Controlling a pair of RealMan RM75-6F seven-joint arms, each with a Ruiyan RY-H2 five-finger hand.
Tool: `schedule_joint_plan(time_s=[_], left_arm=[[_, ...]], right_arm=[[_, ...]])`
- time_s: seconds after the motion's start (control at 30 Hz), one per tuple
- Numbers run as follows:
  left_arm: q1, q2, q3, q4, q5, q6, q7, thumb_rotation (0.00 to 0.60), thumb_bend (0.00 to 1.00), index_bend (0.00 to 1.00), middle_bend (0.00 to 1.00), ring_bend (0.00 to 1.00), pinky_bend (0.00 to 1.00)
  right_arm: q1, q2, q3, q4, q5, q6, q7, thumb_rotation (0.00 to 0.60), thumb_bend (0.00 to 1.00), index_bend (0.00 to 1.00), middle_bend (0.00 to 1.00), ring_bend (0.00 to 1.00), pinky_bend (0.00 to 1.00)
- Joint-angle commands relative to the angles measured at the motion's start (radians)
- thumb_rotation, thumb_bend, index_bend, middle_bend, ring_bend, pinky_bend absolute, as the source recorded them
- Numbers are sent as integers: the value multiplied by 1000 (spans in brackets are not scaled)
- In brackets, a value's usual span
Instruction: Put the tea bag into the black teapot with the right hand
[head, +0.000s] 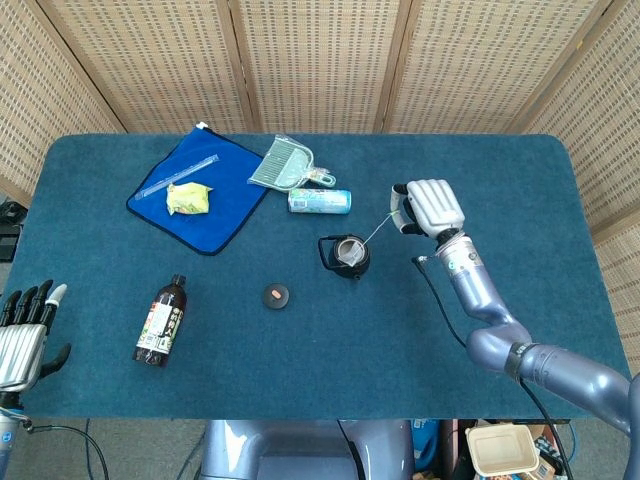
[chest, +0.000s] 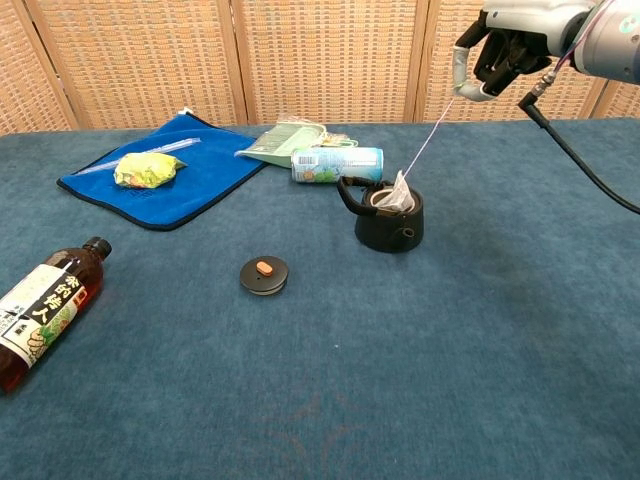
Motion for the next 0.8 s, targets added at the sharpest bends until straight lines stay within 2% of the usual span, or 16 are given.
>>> schedule_joint_plan(time_s=[0.03, 0.33, 0.43, 0.53, 0.7, 0.8], left_arm=[[0, 0, 0, -1, -1, 0, 1, 600, 349, 0, 0, 0, 0], [3, 0, 1, 2, -5, 1, -1, 600, 349, 0, 0, 0, 0], [4, -1, 1, 2, -6, 2, 0, 600, 350, 0, 0, 0, 0], [6, 1, 2, 1, -7, 3, 2, 600, 349, 0, 0, 0, 0], [5, 1, 2, -3, -6, 3, 7, 600, 349, 0, 0, 0, 0], [2, 1, 2, -8, -4, 1, 12, 600, 349, 0, 0, 0, 0]], right_arm=[[7, -7, 1, 8, 17, -4, -19, 600, 603, 655, 970, 989, 1000], [21, -28, -1, 37, 49, -16, -50, 600, 604, 654, 970, 989, 1000], [29, -35, -3, 53, 67, -19, -74, 600, 604, 614, 969, 989, 1000], [34, -36, -7, 62, 85, -18, -104, 600, 604, 524, 968, 989, 1000], [32, -16, -14, 46, 106, -31, -129, 600, 604, 268, 964, 989, 1000], [28, -4, -17, 35, 106, -34, -128, 600, 604, 193, 960, 989, 1000]])
